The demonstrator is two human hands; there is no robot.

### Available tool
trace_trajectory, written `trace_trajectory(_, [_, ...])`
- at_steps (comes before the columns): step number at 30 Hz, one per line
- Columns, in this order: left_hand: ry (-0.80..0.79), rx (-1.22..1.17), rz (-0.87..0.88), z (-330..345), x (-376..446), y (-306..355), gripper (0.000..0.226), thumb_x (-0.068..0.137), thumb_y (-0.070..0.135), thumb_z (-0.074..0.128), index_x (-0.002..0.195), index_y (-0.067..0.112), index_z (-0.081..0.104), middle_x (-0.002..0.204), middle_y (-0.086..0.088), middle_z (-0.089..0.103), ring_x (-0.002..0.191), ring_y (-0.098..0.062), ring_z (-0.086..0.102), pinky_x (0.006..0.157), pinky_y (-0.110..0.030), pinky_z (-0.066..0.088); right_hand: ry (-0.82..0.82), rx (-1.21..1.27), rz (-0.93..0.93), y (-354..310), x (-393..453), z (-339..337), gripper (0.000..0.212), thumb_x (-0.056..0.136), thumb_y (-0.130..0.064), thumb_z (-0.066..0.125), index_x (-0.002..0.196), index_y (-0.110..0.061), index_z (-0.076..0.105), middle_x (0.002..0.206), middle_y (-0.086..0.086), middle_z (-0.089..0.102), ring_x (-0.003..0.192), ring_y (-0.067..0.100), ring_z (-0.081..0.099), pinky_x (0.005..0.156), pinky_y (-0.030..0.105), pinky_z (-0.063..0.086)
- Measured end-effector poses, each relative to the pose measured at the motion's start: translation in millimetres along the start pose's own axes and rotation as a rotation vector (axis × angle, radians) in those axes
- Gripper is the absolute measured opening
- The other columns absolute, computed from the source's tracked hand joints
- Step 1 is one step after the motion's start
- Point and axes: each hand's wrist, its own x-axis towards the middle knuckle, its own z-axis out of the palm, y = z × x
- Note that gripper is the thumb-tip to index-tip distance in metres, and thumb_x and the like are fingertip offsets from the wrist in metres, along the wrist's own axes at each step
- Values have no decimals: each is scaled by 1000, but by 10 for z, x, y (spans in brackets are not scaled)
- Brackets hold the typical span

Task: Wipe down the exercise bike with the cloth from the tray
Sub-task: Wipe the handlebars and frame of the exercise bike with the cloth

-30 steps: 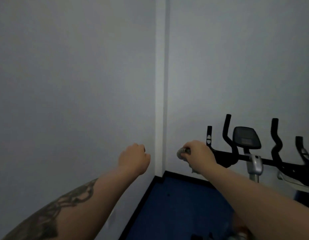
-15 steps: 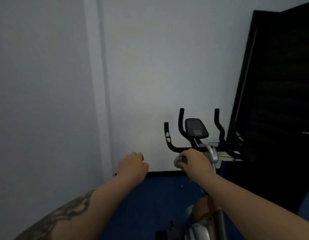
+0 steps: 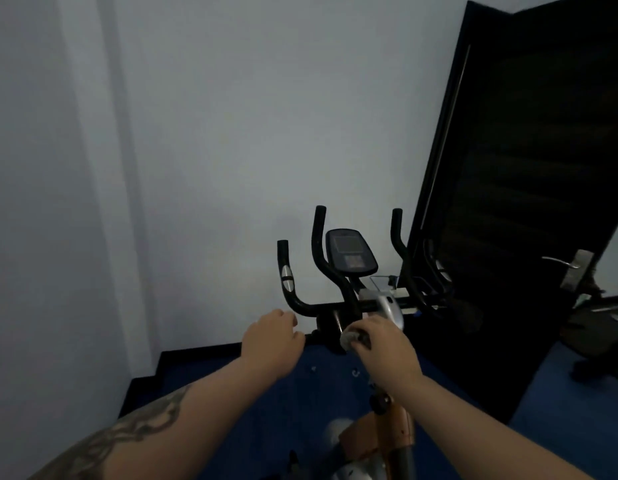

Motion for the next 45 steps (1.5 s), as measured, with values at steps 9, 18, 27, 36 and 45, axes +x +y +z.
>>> trace_trajectory(9, [1,-85,127,509,685,-180,31,95,34,39,115,16,56,116,-2,57,100,-21,55,81,-37,46,112,6,52,164,564,478,28,86,-22,64,114,-20,64,112,-3,61,106,14,55,88,26,48])
trace_trajectory(18, [-126,-297,252,973,932,-258,38,100,40,28,132,26,44,126,4,55,107,-17,53,87,-37,46,207,-88,145,24,588,990,35,82,-7,69,116,-14,66,115,2,63,106,19,55,84,27,50])
trace_trajectory(27, [-198,-519,283,1152,962,-311,47,101,38,23,145,25,31,133,4,52,113,-15,52,90,-38,46,214,86,351,-1,731,960,24,85,-14,67,108,-21,69,101,-6,64,96,10,58,86,24,48])
trace_trajectory(36, [-287,-807,196,1256,880,-333,47,99,46,21,145,38,26,140,10,48,123,-8,48,101,-37,42,3,100,340,43,496,835,22,86,-22,67,107,-24,70,97,-12,63,89,-1,59,80,17,47])
trace_trajectory(45, [-238,-972,46,1376,774,-230,51,95,55,17,143,43,30,141,18,46,129,2,42,107,-35,39,10,323,372,37,379,907,25,85,-22,69,109,-29,69,103,-21,63,97,-6,58,87,19,49])
